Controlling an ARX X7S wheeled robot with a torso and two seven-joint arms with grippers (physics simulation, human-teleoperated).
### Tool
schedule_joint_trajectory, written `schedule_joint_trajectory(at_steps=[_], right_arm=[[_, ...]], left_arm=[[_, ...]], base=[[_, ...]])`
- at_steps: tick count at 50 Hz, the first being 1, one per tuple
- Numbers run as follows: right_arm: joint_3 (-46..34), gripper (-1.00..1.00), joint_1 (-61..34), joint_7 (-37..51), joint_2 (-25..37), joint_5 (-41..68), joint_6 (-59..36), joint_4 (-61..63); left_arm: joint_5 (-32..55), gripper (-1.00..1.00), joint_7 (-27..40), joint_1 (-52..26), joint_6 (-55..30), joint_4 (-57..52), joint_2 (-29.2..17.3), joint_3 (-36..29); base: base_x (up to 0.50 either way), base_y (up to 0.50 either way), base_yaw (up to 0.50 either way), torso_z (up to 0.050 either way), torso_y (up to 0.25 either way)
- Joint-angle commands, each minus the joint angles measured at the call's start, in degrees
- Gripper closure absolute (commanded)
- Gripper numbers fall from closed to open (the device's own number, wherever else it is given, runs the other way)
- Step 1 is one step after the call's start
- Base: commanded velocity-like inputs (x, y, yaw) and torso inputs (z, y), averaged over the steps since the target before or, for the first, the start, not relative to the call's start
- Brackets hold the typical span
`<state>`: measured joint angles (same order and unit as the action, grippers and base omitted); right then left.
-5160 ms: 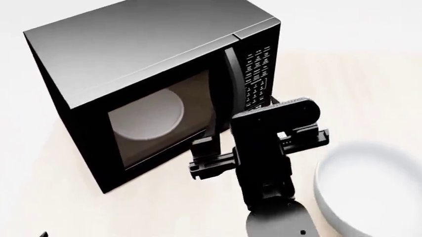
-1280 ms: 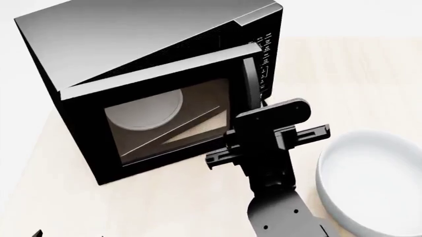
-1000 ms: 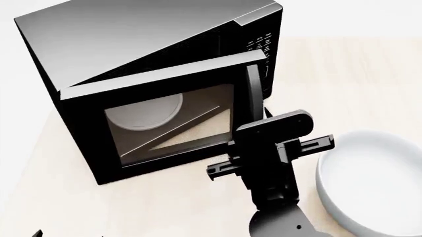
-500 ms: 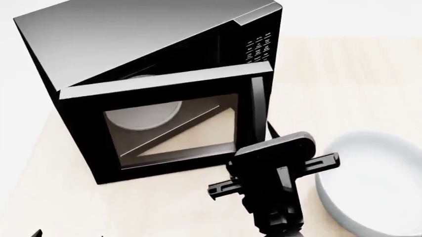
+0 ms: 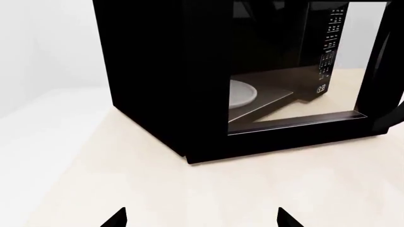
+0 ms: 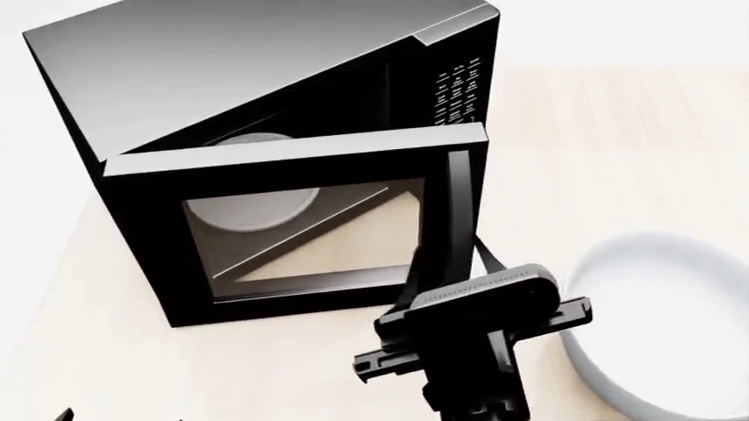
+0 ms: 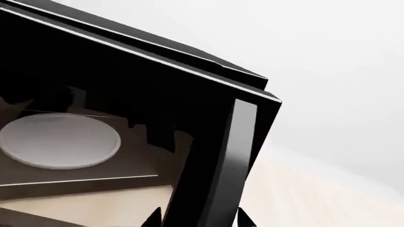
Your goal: Open the microwave.
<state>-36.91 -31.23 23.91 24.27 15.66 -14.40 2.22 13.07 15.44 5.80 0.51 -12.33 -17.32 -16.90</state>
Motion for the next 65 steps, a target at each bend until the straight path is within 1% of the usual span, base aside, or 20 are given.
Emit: schedule_joint_trajectory(at_steps=[1, 16, 27, 39, 41, 49, 54, 58, 61, 65], right_arm=[[-2.47, -1.0, 0.7, -3.68, -2.17, 3.7, 3.11, -0.34], [0.06, -1.0, 2.46, -3.13, -1.08, 5.57, 5.86, -0.46], [3.58, -1.0, 4.49, -1.87, 2.01, 8.35, 6.43, 2.56], [5.69, -1.0, 6.53, -0.91, 4.35, 9.72, 7.27, 4.86], [5.96, -1.0, 7.43, -0.42, 5.16, 10.41, 6.65, 6.99], [5.62, -1.0, 11.15, 3.65, 10.21, 11.44, 0.83, 21.23], [7.1, -1.0, 12.2, 9.23, 13.07, 11.67, -3.99, 32.09], [8.54, -1.0, 9.38, 15.38, 14.67, 13.91, -13.42, 42.25], [9.34, -1.0, 7.0, 18.29, 14.69, 16.04, -18.59, 46.65], [11.58, -1.0, 2.13, 21.54, 14.4, 23.0, -26.39, 51.52]], left_arm=[[0.16, -1.0, 0.33, 0.27, 0.04, -0.5, -0.27, -0.07], [0.07, -1.0, 0.59, 0.25, 0.18, -0.52, -0.49, -0.45], [0.04, -1.0, 0.64, -0.05, 0.17, -0.14, -0.51, -0.87], [0.25, -1.0, 0.89, -0.08, 0.16, -0.37, -0.72, -0.94], [0.14, -1.0, 0.95, -0.07, 0.21, -0.32, -0.7, -1.07], [-0.21, -1.0, 1.13, -0.17, 0.38, 0.1, -0.57, -1.53], [-0.17, -1.0, 1.25, 0.05, 0.41, -0.24, -0.7, -1.63], [0.01, -1.0, 1.44, 0.38, 0.37, -0.97, -0.93, -1.52], [0.17, -1.0, 1.45, 0.42, 0.36, -1.1, -1.04, -1.49], [0.36, -1.0, 1.52, 0.47, 0.31, -1.37, -1.17, -1.46]], base=[[0.0, 0.0, 0.0, 0.0, 0.0], [0.0, 0.0, 0.0, 0.0, 0.0], [0.0, 0.0, 0.0, 0.0, 0.0], [0.0, 0.0, 0.0, 0.0, 0.0], [0.0, 0.0, 0.0, 0.0, 0.0], [0.0, 0.0, 0.0, 0.0, 0.0], [0.0, 0.0, 0.0, 0.0, 0.0], [0.0, 0.0, 0.0, 0.0, 0.0], [0.0, 0.0, 0.0, 0.0, 0.0], [0.0, 0.0, 0.0, 0.0, 0.0]])
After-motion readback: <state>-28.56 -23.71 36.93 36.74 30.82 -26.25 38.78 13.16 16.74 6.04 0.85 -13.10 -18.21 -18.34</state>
